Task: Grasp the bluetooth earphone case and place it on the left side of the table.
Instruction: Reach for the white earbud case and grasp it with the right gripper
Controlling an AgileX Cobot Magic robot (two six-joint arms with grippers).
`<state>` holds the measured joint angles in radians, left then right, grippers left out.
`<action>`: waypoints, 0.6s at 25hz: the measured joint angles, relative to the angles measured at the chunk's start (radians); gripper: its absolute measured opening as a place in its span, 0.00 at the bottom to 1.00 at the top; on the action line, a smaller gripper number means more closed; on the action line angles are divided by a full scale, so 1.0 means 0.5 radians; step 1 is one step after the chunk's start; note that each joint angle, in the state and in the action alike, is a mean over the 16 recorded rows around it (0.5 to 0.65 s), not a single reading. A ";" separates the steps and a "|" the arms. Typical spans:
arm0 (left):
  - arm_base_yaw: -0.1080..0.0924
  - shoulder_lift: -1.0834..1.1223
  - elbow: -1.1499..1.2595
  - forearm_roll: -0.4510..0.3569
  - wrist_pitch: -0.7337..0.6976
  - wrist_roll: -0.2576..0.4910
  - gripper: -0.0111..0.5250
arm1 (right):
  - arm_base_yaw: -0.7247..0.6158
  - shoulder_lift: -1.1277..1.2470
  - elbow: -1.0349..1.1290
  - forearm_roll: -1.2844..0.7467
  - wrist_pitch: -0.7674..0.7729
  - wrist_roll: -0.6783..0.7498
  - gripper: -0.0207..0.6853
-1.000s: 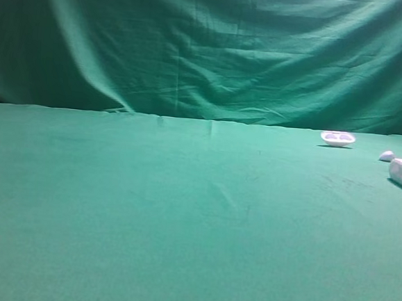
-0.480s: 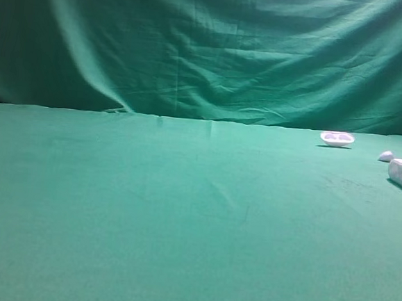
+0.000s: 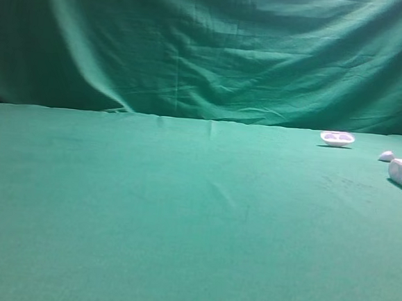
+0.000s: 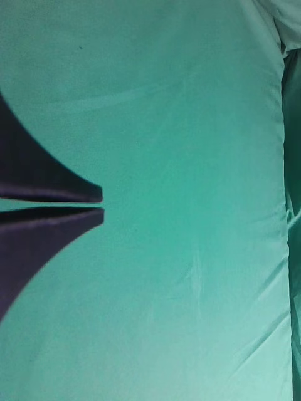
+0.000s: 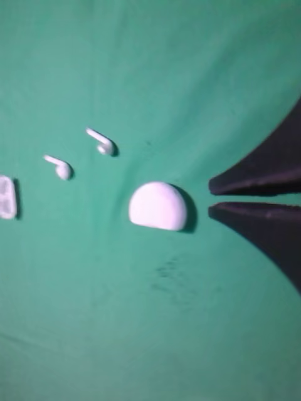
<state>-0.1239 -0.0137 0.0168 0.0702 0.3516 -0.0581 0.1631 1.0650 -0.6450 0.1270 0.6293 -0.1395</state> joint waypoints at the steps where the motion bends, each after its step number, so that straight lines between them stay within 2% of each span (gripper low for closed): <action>1: 0.000 0.000 0.000 0.000 0.000 0.000 0.02 | 0.019 0.082 -0.036 -0.009 0.020 -0.002 0.04; 3: 0.000 0.000 0.000 0.000 0.000 0.000 0.02 | 0.054 0.249 -0.111 -0.027 0.047 0.005 0.08; 6: 0.000 0.000 0.000 0.000 0.000 0.000 0.02 | 0.088 0.493 -0.220 -0.053 0.052 0.027 0.19; 15: 0.000 0.000 0.000 0.000 0.000 0.000 0.02 | 0.098 1.084 -0.491 -0.090 -0.033 0.069 0.69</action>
<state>-0.1239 -0.0137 0.0168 0.0702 0.3516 -0.0581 0.2121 1.6071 -0.8907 0.0822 0.6130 -0.1052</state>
